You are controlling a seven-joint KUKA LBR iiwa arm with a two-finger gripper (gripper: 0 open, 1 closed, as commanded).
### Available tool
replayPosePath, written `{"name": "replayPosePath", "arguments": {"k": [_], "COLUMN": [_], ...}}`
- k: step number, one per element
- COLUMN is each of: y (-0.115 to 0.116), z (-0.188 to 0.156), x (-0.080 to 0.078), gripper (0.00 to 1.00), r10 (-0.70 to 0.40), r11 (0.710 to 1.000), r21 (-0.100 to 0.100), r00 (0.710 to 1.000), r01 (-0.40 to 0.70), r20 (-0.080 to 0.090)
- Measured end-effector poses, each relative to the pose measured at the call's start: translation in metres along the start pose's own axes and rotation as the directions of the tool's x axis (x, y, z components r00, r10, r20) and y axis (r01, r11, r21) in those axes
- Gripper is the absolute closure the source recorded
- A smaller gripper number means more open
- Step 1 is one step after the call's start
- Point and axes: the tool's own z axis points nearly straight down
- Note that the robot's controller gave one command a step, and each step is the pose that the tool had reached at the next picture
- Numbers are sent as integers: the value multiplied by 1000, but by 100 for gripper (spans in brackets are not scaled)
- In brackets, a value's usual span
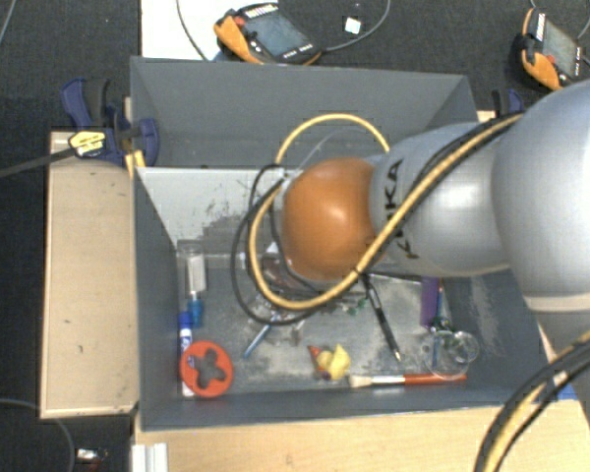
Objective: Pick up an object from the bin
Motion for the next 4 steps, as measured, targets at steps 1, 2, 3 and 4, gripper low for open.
{"name": "replayPosePath", "arguments": {"k": [1,2,3,4], "y": [0,0,1,0], "z": [0,-15,-43,-63], "x": [0,0,0,-1], "gripper": [100,100,100,100], "r10": [1,3,6,10], "r11": [1000,1000,1000,1000], "r21": [0,0,-2,0], "r00": [1000,1000,1000,1000], "r01": [-1,-3,-6,-10], "r20": [0,1,0,5]}}
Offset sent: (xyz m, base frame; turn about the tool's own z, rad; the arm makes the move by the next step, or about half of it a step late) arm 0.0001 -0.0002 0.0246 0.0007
